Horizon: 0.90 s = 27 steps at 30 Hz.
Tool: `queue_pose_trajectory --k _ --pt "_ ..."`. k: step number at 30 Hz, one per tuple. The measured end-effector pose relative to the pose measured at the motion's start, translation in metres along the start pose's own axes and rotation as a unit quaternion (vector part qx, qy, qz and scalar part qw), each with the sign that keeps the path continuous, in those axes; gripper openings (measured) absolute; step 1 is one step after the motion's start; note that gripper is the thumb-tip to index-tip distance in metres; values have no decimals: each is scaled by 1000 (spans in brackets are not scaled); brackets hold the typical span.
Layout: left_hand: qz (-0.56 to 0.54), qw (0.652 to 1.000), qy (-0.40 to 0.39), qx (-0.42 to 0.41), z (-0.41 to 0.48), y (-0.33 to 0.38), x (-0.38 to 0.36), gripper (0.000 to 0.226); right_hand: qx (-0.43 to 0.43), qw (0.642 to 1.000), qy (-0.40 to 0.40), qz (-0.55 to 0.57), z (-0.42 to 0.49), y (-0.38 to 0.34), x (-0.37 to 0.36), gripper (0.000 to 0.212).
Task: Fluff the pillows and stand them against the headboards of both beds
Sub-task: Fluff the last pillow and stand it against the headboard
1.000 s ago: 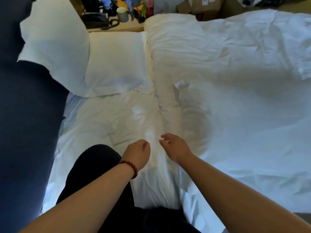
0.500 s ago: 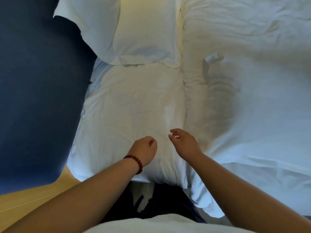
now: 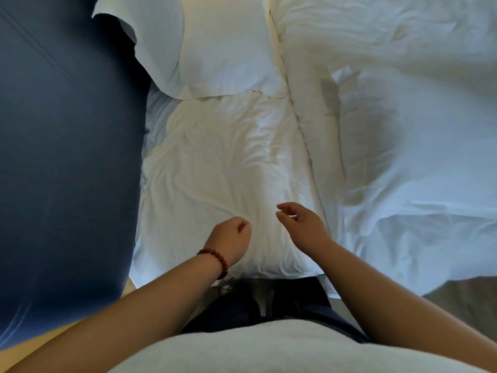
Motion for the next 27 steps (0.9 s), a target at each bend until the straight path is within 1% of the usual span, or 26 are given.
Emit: queue_pose_trajectory --k 5,10,14,19,23,27 --pt "-17 999 -11 -45 -7 35 -8 22 8 998 52 19 -31 0 31 21" --pt "-84 993 -5 -80 -23 93 -34 21 51 993 103 30 -56 7 83 22" --pt "-159 983 -2 -94 -34 150 -73 18 88 984 136 67 -71 33 146 21" --pt "-248 964 30 -87 -48 224 -138 16 89 983 122 104 -85 87 228 19" --pt "-313 948 20 -60 -50 265 -187 16 114 984 103 95 -83 111 280 18" --pt "-361 932 2 -27 -40 291 -218 19 131 981 95 109 -67 120 322 20"
Point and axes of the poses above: each hand's wrist, its own z-axis towards the middle knuckle, its own x-axis out of the back of the hand, y = z × x, the point moved 9 cm from there along z, towards the middle knuckle, and after that the axes turned 5 degrees about -y, right-handed, at the moved point
